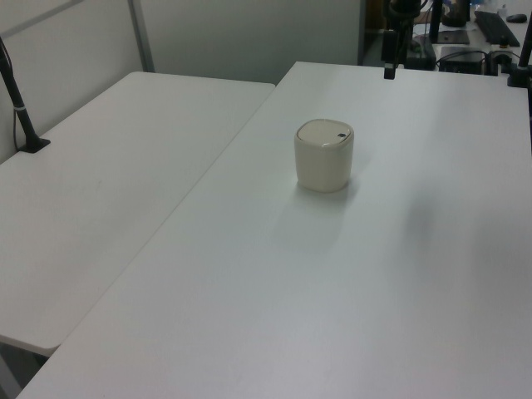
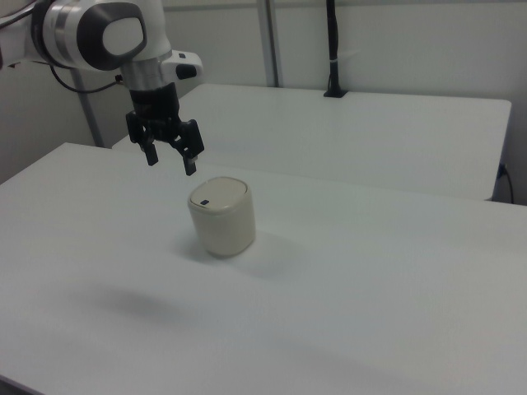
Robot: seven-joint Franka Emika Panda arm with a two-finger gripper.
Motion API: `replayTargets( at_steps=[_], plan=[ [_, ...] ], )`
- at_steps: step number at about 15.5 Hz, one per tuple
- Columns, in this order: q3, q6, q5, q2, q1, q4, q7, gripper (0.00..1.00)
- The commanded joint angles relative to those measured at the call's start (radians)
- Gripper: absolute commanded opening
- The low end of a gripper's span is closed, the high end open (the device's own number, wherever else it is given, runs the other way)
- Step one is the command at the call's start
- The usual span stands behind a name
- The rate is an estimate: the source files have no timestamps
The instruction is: Open the trash bin
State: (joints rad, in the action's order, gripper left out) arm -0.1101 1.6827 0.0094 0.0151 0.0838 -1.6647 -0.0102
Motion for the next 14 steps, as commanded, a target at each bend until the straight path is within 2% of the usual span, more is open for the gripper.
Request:
replayTargets(
  at_steps=[1, 4, 5, 6, 8, 14],
  plan=[
    [-0.010, 0.029, -0.019, -0.012, 0.011, -0.023, -0.020, 0.82],
    [-0.010, 0.029, -0.012, -0.011, 0.010, -0.023, -0.074, 0.30],
    [-0.011, 0.031, -0.008, -0.010, 0.010, -0.023, -0.083, 0.16],
    [-0.011, 0.040, -0.006, -0.009, 0.010, -0.023, -0.089, 0.07],
    [-0.013, 0.078, -0.005, 0.003, 0.008, -0.023, -0.090, 0.00],
    [-0.013, 0.241, -0.003, 0.092, 0.010, -0.015, -0.073, 0.00]
  ],
)
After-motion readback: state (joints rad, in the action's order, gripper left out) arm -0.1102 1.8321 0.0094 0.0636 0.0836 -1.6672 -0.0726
